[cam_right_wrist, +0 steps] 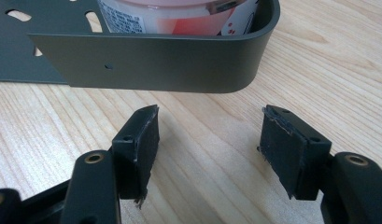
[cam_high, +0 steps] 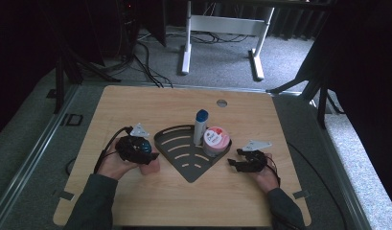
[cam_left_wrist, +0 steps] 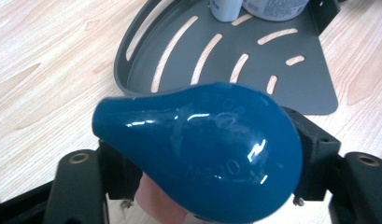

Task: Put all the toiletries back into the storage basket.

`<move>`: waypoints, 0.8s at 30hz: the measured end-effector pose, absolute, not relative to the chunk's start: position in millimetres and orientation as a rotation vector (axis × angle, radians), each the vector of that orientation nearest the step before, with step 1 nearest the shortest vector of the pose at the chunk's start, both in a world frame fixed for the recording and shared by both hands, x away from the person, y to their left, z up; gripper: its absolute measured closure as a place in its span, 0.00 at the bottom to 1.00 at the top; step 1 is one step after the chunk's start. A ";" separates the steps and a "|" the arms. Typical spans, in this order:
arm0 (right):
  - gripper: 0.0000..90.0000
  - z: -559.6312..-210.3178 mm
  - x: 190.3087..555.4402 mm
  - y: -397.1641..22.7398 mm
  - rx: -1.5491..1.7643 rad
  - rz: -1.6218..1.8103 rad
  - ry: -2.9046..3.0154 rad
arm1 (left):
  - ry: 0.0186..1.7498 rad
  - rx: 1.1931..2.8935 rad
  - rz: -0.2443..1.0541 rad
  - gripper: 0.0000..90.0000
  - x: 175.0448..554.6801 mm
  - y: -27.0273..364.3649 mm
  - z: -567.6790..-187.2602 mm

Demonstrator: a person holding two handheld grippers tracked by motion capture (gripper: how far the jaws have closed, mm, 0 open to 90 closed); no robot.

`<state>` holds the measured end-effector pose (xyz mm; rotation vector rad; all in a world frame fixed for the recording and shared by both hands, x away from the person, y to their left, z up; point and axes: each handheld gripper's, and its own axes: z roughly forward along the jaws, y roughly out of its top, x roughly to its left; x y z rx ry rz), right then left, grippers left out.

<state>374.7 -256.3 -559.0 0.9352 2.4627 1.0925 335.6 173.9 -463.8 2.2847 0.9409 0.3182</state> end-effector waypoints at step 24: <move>0.41 -559.0 374.7 -256.3 0.935 1.093 2.463 | 0.929 2.229 0.328 0.58 332.4 179.7 -455.4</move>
